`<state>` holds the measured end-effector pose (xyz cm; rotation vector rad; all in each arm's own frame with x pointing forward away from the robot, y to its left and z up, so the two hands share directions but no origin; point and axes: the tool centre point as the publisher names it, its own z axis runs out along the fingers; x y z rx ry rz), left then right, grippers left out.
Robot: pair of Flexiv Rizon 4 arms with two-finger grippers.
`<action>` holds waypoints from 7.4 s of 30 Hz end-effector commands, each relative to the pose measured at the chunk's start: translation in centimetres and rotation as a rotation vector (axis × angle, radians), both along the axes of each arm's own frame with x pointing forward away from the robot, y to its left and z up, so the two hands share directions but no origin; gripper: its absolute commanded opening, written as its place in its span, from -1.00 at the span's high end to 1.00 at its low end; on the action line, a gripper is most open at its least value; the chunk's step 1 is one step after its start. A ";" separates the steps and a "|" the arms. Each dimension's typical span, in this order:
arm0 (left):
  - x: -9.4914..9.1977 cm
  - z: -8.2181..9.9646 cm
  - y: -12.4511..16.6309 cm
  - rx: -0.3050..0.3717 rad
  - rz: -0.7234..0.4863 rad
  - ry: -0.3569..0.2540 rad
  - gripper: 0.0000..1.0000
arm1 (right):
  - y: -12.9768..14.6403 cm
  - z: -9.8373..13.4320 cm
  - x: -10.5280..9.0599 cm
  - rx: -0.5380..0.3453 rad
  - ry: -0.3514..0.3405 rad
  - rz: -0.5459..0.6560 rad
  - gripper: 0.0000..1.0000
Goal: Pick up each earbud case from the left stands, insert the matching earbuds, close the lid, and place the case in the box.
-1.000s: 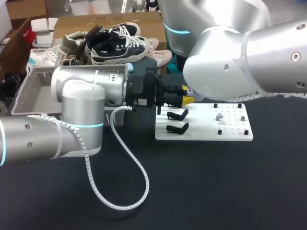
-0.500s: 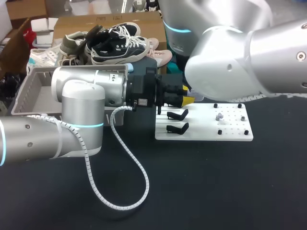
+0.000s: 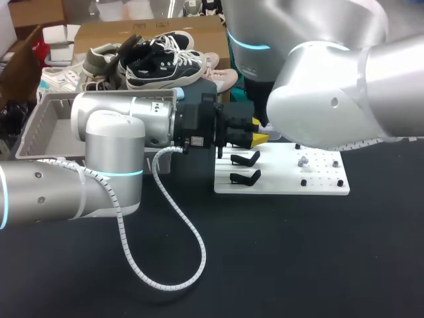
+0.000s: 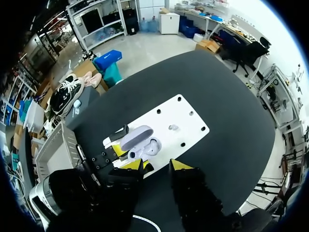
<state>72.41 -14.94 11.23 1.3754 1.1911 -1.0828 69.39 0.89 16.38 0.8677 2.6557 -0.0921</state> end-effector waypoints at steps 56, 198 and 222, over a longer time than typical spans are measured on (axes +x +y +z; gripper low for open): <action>0.0 -0.1 0.0 -0.002 0.002 -0.002 1.00 | -5.7 -5.5 -3.2 0.109 -0.098 0.416 0.08; 0.0 -0.1 0.0 -0.002 0.002 -0.002 1.00 | -8.1 -13.6 3.7 0.196 0.041 0.363 1.00; 0.0 -0.1 0.0 -0.002 0.002 -0.002 1.00 | -9.2 -5.7 -1.5 0.228 -0.064 0.507 1.00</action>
